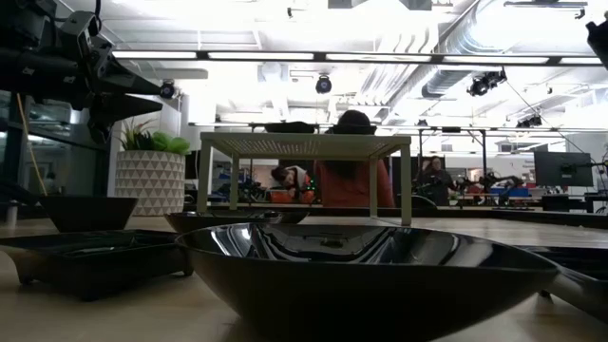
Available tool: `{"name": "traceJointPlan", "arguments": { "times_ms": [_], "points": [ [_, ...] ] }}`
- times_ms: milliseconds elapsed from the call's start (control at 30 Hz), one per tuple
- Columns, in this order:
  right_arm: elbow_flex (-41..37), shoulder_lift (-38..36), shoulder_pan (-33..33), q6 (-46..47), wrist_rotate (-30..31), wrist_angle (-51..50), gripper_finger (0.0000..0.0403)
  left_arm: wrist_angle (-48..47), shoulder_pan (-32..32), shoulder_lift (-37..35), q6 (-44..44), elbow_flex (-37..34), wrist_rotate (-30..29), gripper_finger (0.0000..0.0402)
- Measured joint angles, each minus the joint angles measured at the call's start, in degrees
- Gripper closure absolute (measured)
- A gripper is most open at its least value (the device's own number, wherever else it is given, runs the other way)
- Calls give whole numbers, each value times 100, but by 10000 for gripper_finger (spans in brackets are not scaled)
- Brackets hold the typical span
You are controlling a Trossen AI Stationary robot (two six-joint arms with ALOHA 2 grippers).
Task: Pick & Place Mini shaped plates
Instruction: Stack the square plate on top of the square plate on the shelf
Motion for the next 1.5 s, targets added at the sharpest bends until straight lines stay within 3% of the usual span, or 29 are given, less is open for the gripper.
{"name": "traceJointPlan", "arguments": {
  "times_ms": [433, 800, 1100, 1500],
  "points": [
    [-2, -582, 9, -100, 404, -719, 402, 0, 0, 0, 0, -1, 0, 268],
    [-2, -1336, -122, -406, 1312, -1738, 403, -2, 2, 0, 0, -1, 0, 268],
    [-2, -1897, -744, -1070, 2140, -2232, 403, 0, 1, 0, 0, 1, 0, 268],
    [-2, -2433, -2167, -2173, 2211, -2600, 403, 0, 0, 2, 0, -1, 0, 268]
  ]
}}
